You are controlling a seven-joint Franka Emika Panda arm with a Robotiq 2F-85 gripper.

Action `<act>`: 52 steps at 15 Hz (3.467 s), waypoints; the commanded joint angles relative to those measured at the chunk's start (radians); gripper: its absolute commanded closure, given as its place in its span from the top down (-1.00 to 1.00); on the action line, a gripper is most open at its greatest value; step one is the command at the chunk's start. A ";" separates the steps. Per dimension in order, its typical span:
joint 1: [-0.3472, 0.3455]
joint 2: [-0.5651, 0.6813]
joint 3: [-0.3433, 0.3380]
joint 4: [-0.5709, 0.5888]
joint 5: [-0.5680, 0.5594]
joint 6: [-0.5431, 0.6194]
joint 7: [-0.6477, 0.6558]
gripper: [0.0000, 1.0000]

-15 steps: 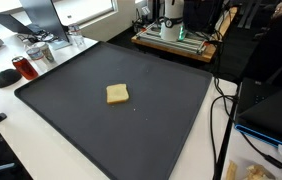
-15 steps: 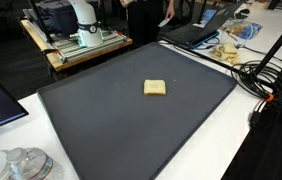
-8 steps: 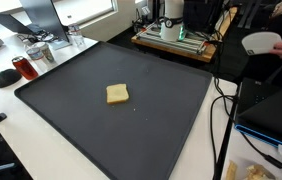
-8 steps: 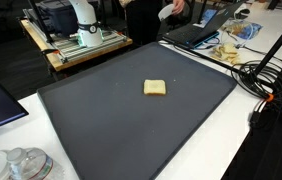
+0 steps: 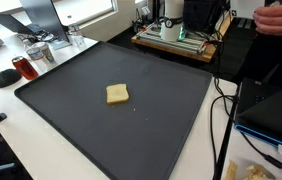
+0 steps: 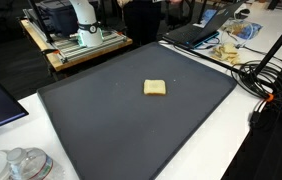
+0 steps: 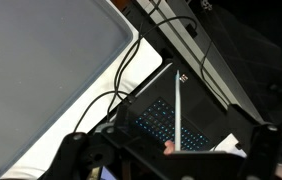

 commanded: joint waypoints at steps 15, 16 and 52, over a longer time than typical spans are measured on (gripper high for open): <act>-0.032 -0.112 -0.115 -0.126 0.048 -0.145 -0.214 -1.00; -0.032 -0.126 -0.120 -0.140 0.049 -0.149 -0.218 -0.98; -0.431 0.224 -0.097 0.189 -0.240 -0.133 0.396 -0.98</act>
